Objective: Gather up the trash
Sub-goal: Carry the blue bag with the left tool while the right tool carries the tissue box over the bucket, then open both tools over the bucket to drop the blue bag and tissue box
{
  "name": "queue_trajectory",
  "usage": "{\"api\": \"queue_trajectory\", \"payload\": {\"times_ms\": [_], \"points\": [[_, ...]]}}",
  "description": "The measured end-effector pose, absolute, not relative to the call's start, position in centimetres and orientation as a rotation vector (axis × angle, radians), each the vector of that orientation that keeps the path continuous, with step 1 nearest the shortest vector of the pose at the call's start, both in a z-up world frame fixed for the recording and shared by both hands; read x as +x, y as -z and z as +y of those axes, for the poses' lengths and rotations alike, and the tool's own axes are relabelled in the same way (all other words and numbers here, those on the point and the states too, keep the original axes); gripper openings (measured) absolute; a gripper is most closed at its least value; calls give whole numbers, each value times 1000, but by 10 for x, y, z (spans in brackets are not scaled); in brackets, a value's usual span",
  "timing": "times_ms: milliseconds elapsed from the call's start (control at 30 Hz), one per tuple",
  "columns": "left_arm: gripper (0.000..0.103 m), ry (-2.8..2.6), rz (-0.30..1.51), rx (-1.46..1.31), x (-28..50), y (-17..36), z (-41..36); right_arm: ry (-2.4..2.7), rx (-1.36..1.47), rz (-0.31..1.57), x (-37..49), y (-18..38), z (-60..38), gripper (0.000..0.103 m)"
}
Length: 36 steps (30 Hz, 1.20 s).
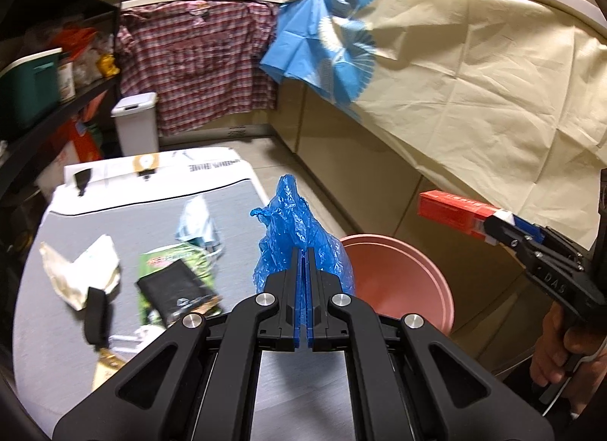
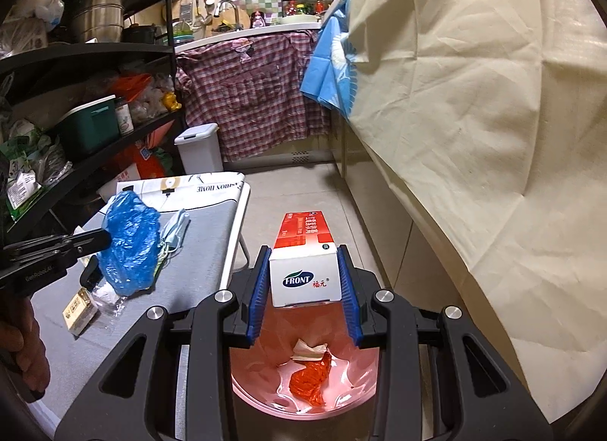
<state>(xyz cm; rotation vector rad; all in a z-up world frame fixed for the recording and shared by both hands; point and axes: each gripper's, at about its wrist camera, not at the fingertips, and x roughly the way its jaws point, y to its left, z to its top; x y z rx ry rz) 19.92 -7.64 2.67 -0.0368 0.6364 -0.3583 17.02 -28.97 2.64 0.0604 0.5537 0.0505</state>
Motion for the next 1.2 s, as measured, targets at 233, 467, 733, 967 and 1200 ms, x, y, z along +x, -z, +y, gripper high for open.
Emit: {"api": "queue_trajectory", "payload": {"times_ms": [233, 467, 733, 967, 1200], "points": [[2, 403, 632, -21, 205, -25, -101, -22, 62, 572, 172, -20, -298, 35], [2, 429, 640, -16, 209, -21, -114, -10, 57, 581, 173, -18, -297, 35], [2, 459, 651, 4, 212, -16, -130, -2, 56, 592, 178, -17, -298, 35], [2, 466, 658, 8, 214, -12, -133, -1, 52, 595, 179, -16, -298, 35], [2, 477, 662, 12, 214, -11, -139, 0, 53, 597, 179, -16, -298, 35]]}}
